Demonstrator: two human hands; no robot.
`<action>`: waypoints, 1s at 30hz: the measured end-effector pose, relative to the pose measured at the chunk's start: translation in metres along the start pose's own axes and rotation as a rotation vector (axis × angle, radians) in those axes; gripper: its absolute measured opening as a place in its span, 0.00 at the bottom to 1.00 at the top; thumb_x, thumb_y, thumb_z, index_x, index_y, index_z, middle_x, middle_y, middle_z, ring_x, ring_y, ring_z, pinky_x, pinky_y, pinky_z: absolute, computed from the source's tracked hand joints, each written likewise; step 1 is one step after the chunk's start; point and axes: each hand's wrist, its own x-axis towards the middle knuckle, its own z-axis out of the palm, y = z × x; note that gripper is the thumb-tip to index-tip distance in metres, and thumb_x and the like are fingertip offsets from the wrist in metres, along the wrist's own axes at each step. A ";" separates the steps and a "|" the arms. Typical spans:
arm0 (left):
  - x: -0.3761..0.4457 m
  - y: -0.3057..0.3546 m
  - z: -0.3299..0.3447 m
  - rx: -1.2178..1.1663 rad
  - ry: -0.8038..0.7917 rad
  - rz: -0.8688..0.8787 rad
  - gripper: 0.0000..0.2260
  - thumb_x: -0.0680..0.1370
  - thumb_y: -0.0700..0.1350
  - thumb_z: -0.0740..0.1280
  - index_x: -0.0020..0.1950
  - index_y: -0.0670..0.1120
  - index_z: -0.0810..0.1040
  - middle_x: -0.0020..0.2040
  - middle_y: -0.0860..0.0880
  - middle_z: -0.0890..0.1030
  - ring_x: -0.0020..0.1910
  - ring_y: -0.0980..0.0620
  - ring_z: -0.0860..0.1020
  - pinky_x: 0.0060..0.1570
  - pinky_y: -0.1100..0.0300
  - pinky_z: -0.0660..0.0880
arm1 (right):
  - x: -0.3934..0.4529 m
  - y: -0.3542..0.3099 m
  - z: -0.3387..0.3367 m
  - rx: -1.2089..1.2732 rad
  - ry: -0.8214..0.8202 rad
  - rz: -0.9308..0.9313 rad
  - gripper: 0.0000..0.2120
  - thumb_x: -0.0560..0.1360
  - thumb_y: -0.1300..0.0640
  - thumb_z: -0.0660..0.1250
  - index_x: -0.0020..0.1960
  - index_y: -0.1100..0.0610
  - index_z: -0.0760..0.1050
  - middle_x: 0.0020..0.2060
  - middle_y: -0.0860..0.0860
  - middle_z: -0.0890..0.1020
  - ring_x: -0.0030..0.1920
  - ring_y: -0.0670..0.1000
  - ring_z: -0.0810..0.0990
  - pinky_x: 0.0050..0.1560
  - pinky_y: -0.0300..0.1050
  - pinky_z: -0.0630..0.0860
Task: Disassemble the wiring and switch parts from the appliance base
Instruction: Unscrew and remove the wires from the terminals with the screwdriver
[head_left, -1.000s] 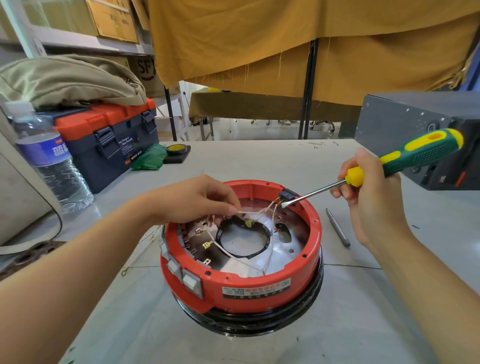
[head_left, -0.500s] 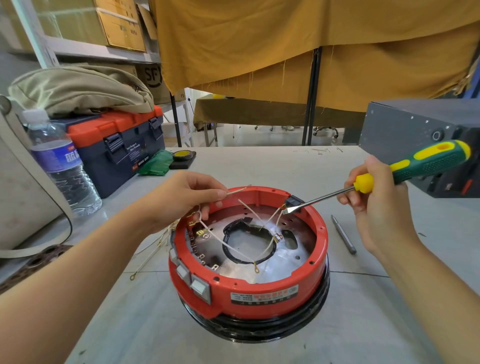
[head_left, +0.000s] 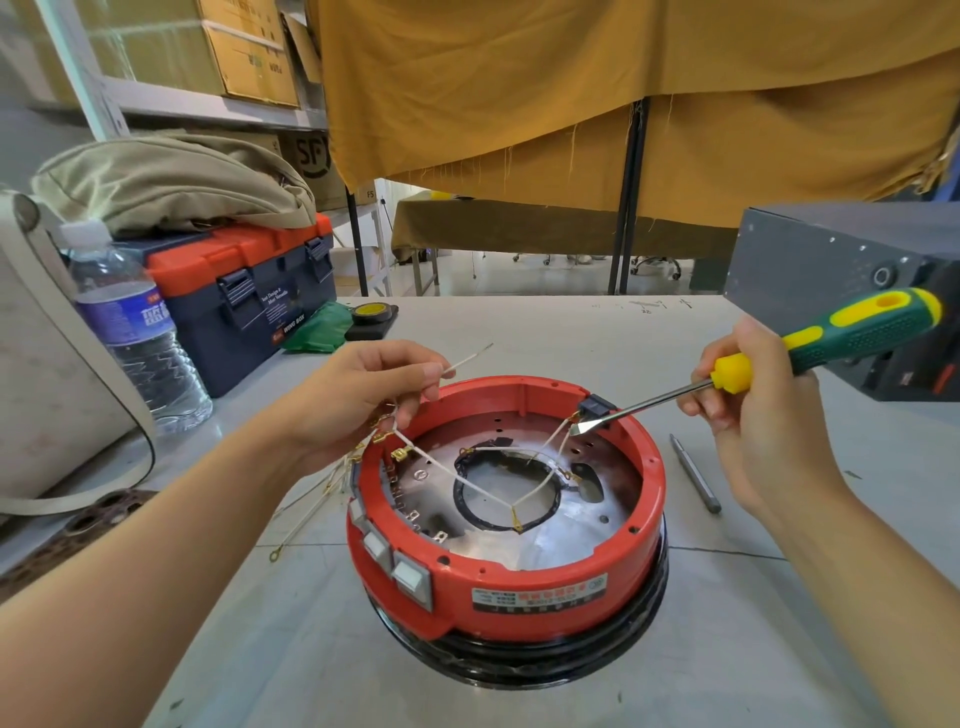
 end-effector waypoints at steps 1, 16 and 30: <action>0.000 -0.001 0.000 0.018 0.001 -0.002 0.08 0.73 0.41 0.66 0.35 0.48 0.82 0.30 0.50 0.77 0.22 0.58 0.69 0.36 0.60 0.67 | 0.000 0.000 0.000 -0.005 -0.003 0.001 0.18 0.71 0.50 0.62 0.24 0.52 0.73 0.24 0.50 0.70 0.22 0.46 0.67 0.28 0.40 0.71; 0.016 0.003 0.026 0.895 -0.369 -0.008 0.04 0.75 0.45 0.70 0.42 0.52 0.83 0.30 0.57 0.81 0.26 0.62 0.76 0.30 0.72 0.71 | 0.001 -0.002 -0.001 -0.009 0.035 -0.022 0.16 0.72 0.51 0.61 0.27 0.54 0.71 0.26 0.49 0.71 0.21 0.46 0.66 0.28 0.39 0.70; 0.022 -0.004 0.032 1.064 -0.307 0.059 0.02 0.72 0.46 0.72 0.40 0.53 0.83 0.36 0.56 0.81 0.36 0.63 0.76 0.37 0.71 0.71 | 0.003 -0.002 -0.003 -0.028 0.089 -0.039 0.14 0.71 0.49 0.62 0.31 0.57 0.70 0.26 0.47 0.73 0.22 0.45 0.66 0.27 0.39 0.71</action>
